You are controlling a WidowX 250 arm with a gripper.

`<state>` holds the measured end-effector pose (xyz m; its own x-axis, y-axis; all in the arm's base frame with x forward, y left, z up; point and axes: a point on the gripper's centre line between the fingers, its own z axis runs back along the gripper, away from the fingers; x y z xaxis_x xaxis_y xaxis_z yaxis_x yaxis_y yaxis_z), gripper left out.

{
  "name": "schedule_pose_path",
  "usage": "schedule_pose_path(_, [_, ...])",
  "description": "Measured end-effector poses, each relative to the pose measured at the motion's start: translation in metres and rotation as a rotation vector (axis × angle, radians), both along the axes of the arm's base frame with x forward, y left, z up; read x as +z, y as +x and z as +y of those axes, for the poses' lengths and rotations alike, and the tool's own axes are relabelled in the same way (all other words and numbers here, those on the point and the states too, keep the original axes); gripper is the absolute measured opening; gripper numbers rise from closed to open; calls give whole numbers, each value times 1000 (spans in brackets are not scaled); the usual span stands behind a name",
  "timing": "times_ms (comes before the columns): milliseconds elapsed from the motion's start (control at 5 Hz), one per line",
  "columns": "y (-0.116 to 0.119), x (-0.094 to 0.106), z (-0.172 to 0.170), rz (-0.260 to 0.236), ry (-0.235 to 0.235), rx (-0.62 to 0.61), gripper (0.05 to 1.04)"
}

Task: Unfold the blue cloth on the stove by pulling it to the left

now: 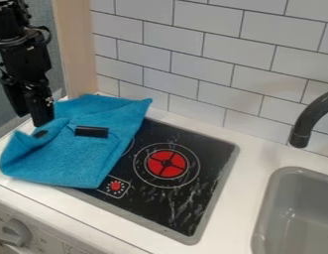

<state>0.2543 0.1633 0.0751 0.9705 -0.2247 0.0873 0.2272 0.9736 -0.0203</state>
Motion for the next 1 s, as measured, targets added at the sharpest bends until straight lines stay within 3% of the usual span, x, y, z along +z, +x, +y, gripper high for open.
schedule_pose_path(200, [0,0,-1,0,-3,0,1023])
schedule_pose_path(1000, [2,3,0,-3,-3,-25,998])
